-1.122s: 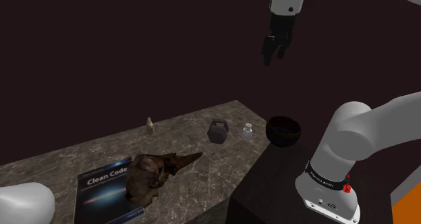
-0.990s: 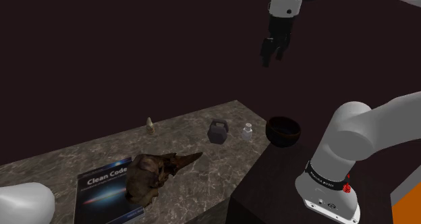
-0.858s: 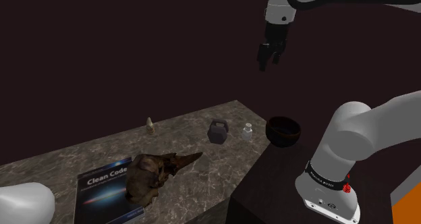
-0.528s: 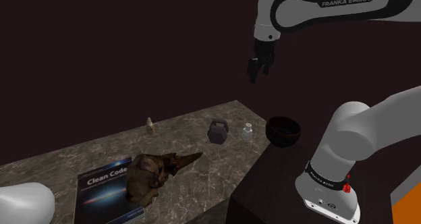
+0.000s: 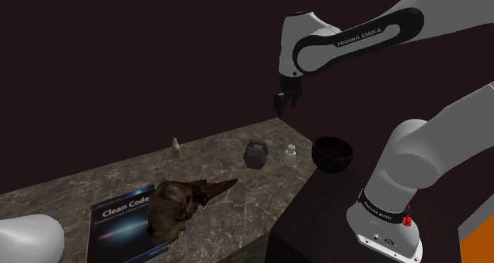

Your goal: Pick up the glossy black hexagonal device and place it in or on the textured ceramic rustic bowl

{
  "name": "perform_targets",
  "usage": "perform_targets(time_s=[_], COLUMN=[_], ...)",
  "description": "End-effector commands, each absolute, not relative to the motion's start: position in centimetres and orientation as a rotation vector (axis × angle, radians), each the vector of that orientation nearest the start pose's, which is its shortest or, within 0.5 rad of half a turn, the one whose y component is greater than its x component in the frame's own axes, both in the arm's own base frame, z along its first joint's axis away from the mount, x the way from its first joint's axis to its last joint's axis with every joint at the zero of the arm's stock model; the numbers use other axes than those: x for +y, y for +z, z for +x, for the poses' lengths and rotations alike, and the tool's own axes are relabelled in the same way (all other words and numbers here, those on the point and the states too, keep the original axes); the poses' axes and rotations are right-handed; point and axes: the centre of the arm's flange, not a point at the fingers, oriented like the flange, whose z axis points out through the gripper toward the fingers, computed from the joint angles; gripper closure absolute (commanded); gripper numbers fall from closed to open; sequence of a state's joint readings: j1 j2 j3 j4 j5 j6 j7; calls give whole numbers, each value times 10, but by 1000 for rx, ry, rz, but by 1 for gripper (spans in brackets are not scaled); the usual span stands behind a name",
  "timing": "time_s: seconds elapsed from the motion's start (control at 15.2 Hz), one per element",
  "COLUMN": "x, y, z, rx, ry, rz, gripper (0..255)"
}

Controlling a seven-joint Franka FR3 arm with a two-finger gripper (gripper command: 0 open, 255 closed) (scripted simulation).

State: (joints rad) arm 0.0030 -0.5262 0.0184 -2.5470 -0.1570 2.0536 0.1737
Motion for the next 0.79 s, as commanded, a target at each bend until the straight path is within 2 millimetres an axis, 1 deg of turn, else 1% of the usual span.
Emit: perform_targets(time_s=[0.0, 0.73], x=[2, 11], y=[427, 298], z=[398, 464], rx=[126, 64], ry=[-82, -89], rz=[-3287, -3307], gripper=[0, 0])
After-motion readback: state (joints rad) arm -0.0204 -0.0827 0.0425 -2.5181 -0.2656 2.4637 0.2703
